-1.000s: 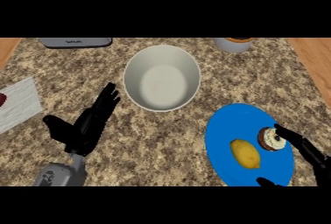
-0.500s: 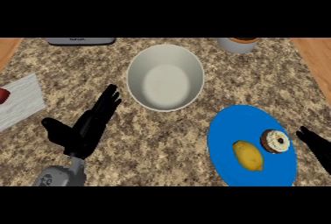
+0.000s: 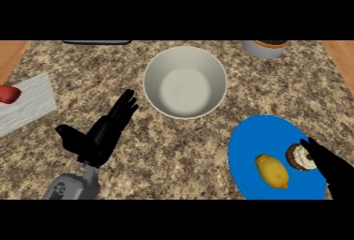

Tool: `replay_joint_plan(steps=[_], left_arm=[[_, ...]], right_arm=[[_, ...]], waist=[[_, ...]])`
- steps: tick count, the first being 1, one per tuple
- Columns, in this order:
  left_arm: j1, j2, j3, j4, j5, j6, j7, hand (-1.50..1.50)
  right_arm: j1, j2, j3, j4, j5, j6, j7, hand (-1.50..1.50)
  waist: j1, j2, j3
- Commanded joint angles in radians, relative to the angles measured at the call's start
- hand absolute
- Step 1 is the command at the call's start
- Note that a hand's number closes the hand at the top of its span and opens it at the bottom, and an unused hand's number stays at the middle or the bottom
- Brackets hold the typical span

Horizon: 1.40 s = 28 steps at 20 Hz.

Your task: Pick the lemon from the plate and place it in the bowl

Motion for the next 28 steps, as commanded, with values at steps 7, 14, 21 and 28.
replay_joint_plan(steps=[7,14,21,28], left_arm=[[0.029,0.012,0.039,0.017,-0.006,-0.028,-0.014,0.0],[0.01,0.005,0.068,0.033,-0.002,-0.056,-0.017,0.0],[0.019,-0.041,0.045,-0.012,-0.045,-0.017,0.032,0.0],[0.039,-0.041,0.08,-0.001,-0.044,-0.058,0.021,0.0]], right_arm=[[-0.2,0.157,0.06,0.143,-0.042,0.232,0.266,-1.5],[-0.183,0.243,0.116,0.243,0.023,0.239,0.224,-1.5],[-0.249,0.371,0.124,0.39,0.107,0.273,0.17,-1.5],[-0.139,0.364,0.054,0.328,0.172,0.29,0.119,-1.5]], waist=[[-0.01,-0.003,0.002],[-0.025,-0.005,0.003],[-0.02,-0.004,0.003],[-0.029,-0.006,0.003]])
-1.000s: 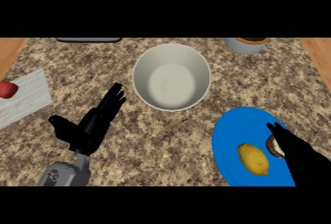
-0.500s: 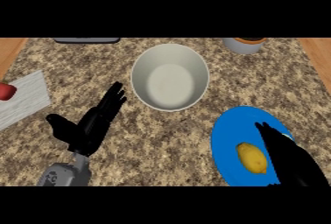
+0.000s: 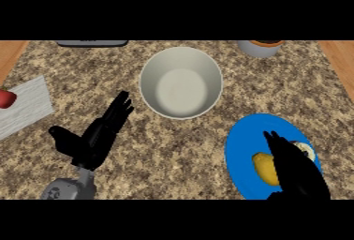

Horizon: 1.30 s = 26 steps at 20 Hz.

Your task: Pick the lemon from the plate and place it in the bowl

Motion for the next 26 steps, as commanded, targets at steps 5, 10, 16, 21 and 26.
replay_joint_plan(steps=[5,10,16,21,26], left_arm=[[-0.032,-0.048,0.002,0.021,-0.049,0.017,0.016,0.0],[-0.029,-0.032,0.06,0.015,-0.028,-0.04,0.012,0.0],[-0.043,-0.031,0.091,0.051,-0.013,-0.086,0.01,0.0],[-0.013,-0.044,0.096,0.031,-0.045,-0.082,-0.007,0.0],[-0.007,-0.08,0.077,0.065,-0.08,-0.081,-0.038,0.0]], right_arm=[[0.082,0.061,-0.014,0.02,0.122,0.019,0.001,-1.5],[0.059,0.14,-0.09,0.102,0.159,0.043,-0.055,-1.5],[0.016,0.139,-0.21,0.249,0.148,0.032,-0.22,-1.5],[0.088,0.21,-0.137,0.142,0.245,0.024,-0.212,1.5],[0.052,0.206,-0.193,0.275,0.281,-0.015,-0.375,1.5]], waist=[[-0.006,-0.001,0.0],[-0.003,0.0,0.0],[-0.001,0.001,0.0],[-0.003,-0.001,0.0],[-0.002,0.0,0.0]])
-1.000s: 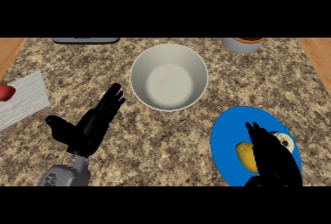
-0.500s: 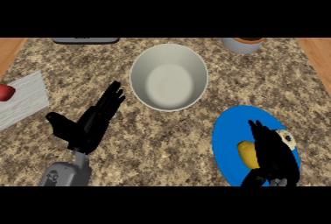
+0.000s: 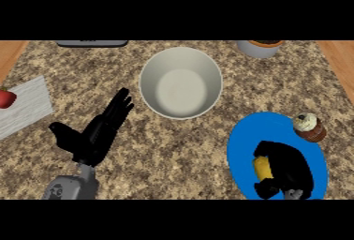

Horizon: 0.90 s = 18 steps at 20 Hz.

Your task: Pick the lemon from the plate and place it in the bowl

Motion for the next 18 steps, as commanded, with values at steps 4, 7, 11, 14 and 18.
replay_joint_plan(steps=[4,7,11,14,18], left_arm=[[0.015,-0.024,0.01,0.057,-0.044,-0.015,-0.074,0.0],[0.032,-0.03,0.011,0.02,-0.017,-0.029,-0.022,0.0],[-0.008,-0.005,0.062,0.035,-0.003,-0.061,-0.016,0.0],[0.004,-0.029,0.011,0.016,-0.031,-0.037,-0.005,0.0],[-0.018,-0.035,-0.018,0.03,-0.036,-0.063,-0.017,0.0]], right_arm=[[0.002,0.06,-0.005,0.113,0.085,-0.04,-0.114,1.5],[-0.036,0.093,0.002,0.042,0.129,0.046,-0.04,1.5],[0.017,0.077,-0.004,0.009,0.197,0.02,-0.09,1.5],[-0.13,0.263,0.183,0.079,0.322,0.056,0.075,1.5],[-0.262,0.363,0.411,0.154,0.267,0.113,0.209,1.5]], waist=[[0.0,0.004,0.004],[0.001,0.003,0.003],[-0.002,0.003,0.003],[0.015,0.004,0.003],[0.086,0.013,0.001]])
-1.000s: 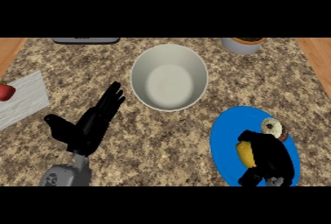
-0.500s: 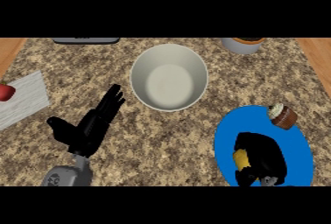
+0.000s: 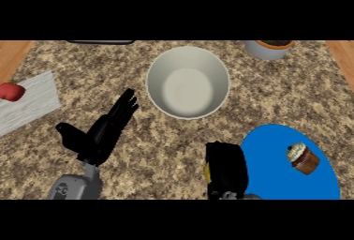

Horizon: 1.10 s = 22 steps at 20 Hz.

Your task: Pick the lemon from the plate and place it in the bowl

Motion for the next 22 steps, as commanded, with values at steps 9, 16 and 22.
replay_joint_plan(steps=[9,16,22], left_arm=[[-0.014,-0.005,-0.004,0.02,0.002,-0.009,0.012,0.0],[-0.022,-0.015,-0.013,-0.001,-0.005,0.01,0.041,0.0],[-0.031,-0.012,0.005,-0.008,-0.002,0.024,0.054,0.0]], right_arm=[[-0.42,0.095,0.339,-0.021,-0.176,-0.104,0.46,1.5],[-0.656,0.095,0.283,-0.105,-0.135,-0.068,0.574,1.5],[-0.765,0.095,0.235,-0.087,-0.177,-0.049,0.623,1.5]], waist=[[0.027,-0.005,0.0],[0.016,-0.022,-0.002],[-0.001,-0.019,-0.001]])
